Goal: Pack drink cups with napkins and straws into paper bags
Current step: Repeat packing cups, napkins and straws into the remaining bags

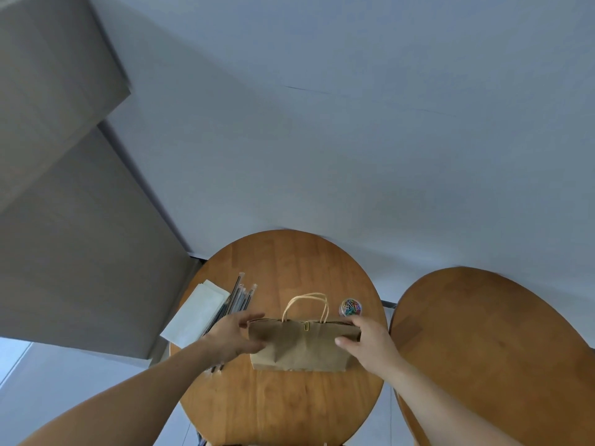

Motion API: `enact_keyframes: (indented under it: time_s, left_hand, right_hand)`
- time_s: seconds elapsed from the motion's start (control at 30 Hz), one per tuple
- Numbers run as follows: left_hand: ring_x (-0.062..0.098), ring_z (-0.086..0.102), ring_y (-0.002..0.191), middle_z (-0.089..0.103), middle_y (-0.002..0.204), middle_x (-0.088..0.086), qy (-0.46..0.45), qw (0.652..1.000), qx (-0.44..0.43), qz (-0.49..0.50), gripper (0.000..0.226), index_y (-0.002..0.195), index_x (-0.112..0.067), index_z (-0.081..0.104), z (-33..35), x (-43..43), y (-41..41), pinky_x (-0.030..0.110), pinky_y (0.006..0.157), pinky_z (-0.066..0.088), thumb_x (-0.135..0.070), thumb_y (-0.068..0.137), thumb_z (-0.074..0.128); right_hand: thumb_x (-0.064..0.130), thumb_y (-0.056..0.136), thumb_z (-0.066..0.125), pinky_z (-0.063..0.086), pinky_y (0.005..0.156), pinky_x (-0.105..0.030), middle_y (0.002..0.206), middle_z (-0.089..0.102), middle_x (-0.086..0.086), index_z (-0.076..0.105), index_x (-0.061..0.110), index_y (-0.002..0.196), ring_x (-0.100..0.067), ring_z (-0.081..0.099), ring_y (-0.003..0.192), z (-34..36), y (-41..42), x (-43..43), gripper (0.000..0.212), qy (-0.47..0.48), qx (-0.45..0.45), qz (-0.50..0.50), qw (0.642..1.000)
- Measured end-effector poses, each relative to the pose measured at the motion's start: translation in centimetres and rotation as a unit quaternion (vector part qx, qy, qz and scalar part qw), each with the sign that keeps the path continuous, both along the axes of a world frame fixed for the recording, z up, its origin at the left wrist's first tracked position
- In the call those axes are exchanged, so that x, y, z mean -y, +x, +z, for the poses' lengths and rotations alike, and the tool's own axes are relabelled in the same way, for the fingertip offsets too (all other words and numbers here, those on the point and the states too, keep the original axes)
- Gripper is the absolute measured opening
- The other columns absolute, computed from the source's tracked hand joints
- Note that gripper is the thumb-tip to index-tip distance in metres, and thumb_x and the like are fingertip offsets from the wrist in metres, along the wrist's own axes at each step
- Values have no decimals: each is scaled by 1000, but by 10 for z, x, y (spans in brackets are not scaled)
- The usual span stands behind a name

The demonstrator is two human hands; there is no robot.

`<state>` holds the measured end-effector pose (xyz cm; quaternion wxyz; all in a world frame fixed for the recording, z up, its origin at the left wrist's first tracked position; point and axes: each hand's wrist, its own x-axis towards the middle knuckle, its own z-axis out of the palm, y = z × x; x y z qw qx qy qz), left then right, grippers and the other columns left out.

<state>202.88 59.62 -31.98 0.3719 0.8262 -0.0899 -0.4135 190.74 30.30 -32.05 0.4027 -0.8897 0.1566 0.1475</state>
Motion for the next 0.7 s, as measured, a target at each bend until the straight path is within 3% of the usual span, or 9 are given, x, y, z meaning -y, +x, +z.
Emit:
enact_keyframes:
  time_s: [0.07, 0.17, 0.23, 0.37, 0.43, 0.5, 0.6, 0.7]
  left_hand:
    - [8, 59, 103, 65, 106, -15, 29, 999, 18, 11, 36, 110, -39, 62, -5, 2, -7, 19, 83, 49, -31, 79, 79]
    - [8, 62, 87, 67, 92, -9, 70, 996, 59, 17, 14, 95, -31, 61, -6, 16, -14, 24, 73, 52, -35, 86, 71]
    - [15, 64, 89, 70, 94, 0, 76, 995, 68, 24, 16, 96, -20, 66, -6, 21, -16, 35, 80, 54, -35, 90, 67]
    - [15, 65, 85, 70, 91, 0, 88, 994, 62, 16, 22, 98, -19, 69, -7, 18, -22, 36, 79, 53, -40, 94, 62]
    - [14, 63, 76, 70, 85, 2, 97, 993, 67, 14, 27, 98, -18, 70, -4, 16, -23, 33, 70, 52, -43, 94, 60]
    - [11, 57, 61, 63, 68, -3, 99, 992, 77, 22, 27, 86, -21, 69, 2, 14, -22, 25, 55, 43, -45, 94, 60]
    - [11, 57, 63, 59, 62, -9, 81, 991, 101, 37, 27, 70, -30, 65, 20, 11, -17, 27, 56, 42, -44, 93, 62]
    - [15, 63, 80, 68, 80, -5, 60, 989, 125, 53, 19, 83, -29, 71, 44, 0, -8, 34, 73, 50, -40, 95, 61]
  right_hand:
    - [37, 87, 71, 53, 82, -21, 101, 63, 21, 64, 31, 116, -5, 62, 98, -10, 0, 1, 31, -12, -11, -5, 1000]
    - [29, 85, 75, 46, 82, -13, 113, 60, 19, 57, 31, 127, -2, 57, 106, -14, 2, 4, 45, 21, 14, -70, 997]
    - [27, 82, 78, 43, 77, -10, 109, 58, 26, 56, 38, 119, 1, 58, 101, -14, -1, 7, 45, 35, 30, -105, 993]
    - [28, 87, 74, 43, 61, -7, 85, 64, 25, 59, 44, 85, 0, 63, 84, -15, -11, 15, 22, 22, -2, -79, 997]
    - [28, 90, 71, 42, 59, -8, 76, 64, 24, 59, 43, 76, 3, 62, 76, -13, -12, 16, 23, 3, 13, -66, 998]
    - [28, 91, 69, 41, 59, -9, 73, 63, 21, 58, 41, 72, 6, 60, 73, -9, -9, 14, 27, -14, 36, -68, 997]
    - [32, 92, 67, 43, 55, -16, 67, 62, 13, 57, 36, 71, -3, 60, 64, 2, -3, 7, 24, -29, 74, -83, 993]
    - [40, 92, 64, 52, 59, -39, 65, 64, 2, 60, 26, 76, -16, 62, 61, 16, 8, -3, 22, -52, 108, -91, 989]
